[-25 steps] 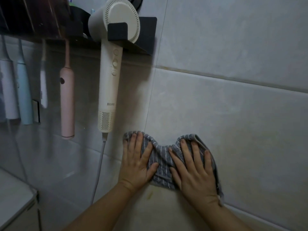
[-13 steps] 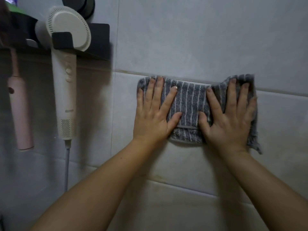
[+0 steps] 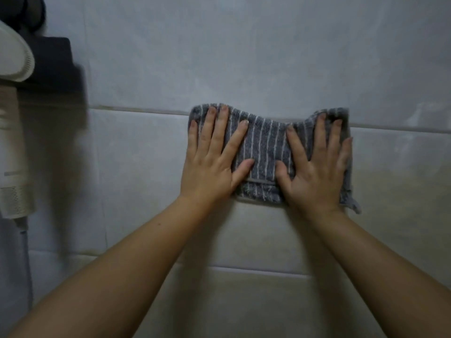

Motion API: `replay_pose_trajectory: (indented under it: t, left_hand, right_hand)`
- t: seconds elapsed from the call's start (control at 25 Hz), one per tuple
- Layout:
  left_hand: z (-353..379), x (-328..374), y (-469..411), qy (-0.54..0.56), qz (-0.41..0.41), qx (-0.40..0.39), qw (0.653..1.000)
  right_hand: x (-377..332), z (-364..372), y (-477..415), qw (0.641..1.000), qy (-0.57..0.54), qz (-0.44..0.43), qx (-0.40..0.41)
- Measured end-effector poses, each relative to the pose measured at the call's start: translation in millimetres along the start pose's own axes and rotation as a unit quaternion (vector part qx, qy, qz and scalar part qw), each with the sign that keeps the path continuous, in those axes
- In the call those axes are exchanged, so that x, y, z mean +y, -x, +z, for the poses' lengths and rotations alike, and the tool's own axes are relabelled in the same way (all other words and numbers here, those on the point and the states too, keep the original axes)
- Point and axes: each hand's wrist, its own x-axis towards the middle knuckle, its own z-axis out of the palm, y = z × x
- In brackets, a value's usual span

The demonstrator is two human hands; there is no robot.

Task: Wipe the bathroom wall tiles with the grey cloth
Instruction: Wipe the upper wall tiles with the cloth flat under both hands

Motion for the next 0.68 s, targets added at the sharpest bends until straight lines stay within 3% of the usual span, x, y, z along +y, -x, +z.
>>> replay_pose_trajectory:
  t: [0.2, 0.44, 0.68]
  left_hand:
    - [15, 51, 35, 0.002, 0.015, 0.001, 1.0]
    - [14, 67, 20, -0.013, 0.076, -0.011, 0.997]
    - [23, 126, -28, 0.002, 0.009, 0.019, 1.0]
  right_hand:
    - [25, -6, 51, 0.999, 0.012, 0.048, -0.009]
    - [40, -10, 63, 1.0, -0.005, 0.0, -0.03]
    - [114, -23, 31, 0.997, 0.01, 0.077, 0.005]
